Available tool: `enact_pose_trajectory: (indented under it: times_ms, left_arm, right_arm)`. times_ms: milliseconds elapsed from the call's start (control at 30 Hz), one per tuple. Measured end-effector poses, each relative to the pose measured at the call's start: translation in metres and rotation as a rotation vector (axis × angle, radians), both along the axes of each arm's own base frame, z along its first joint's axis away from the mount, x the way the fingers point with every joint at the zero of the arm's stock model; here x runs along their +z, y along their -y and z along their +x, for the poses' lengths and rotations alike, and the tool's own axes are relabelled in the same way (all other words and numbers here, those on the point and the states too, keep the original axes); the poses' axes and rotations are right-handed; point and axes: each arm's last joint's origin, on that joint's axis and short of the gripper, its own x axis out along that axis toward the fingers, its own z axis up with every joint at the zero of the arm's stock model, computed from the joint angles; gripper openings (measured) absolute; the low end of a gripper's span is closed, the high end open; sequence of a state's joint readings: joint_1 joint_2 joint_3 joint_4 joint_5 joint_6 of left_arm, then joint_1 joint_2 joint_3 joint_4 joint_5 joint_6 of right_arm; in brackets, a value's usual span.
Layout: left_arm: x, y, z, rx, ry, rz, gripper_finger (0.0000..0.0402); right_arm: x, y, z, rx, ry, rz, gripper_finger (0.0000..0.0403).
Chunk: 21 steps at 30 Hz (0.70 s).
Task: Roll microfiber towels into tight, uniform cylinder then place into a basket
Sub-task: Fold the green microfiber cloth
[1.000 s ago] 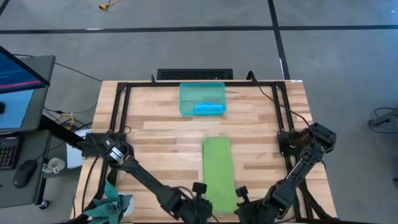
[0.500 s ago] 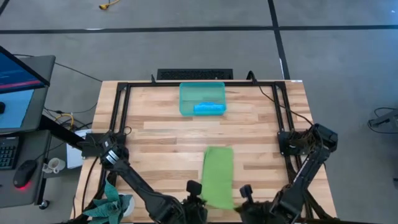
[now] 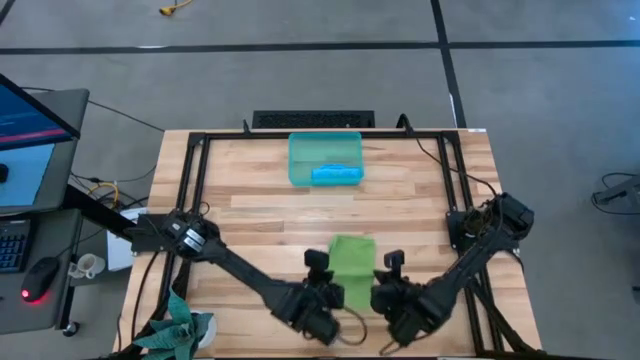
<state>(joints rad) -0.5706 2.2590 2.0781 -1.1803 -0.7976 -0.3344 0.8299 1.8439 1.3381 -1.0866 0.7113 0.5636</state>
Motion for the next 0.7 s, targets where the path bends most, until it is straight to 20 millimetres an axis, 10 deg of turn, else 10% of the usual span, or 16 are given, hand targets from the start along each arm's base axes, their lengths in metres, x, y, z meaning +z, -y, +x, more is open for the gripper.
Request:
enact_pose_trajectory:
  times_ms: [700]
  left_arm:
    - [-0.037, -0.062, 0.032, 0.124, -0.037, -0.091, 0.0]
  right_arm:
    - [-0.06, 0.056, 0.009, -0.185, -0.056, 0.023, 0.0006]
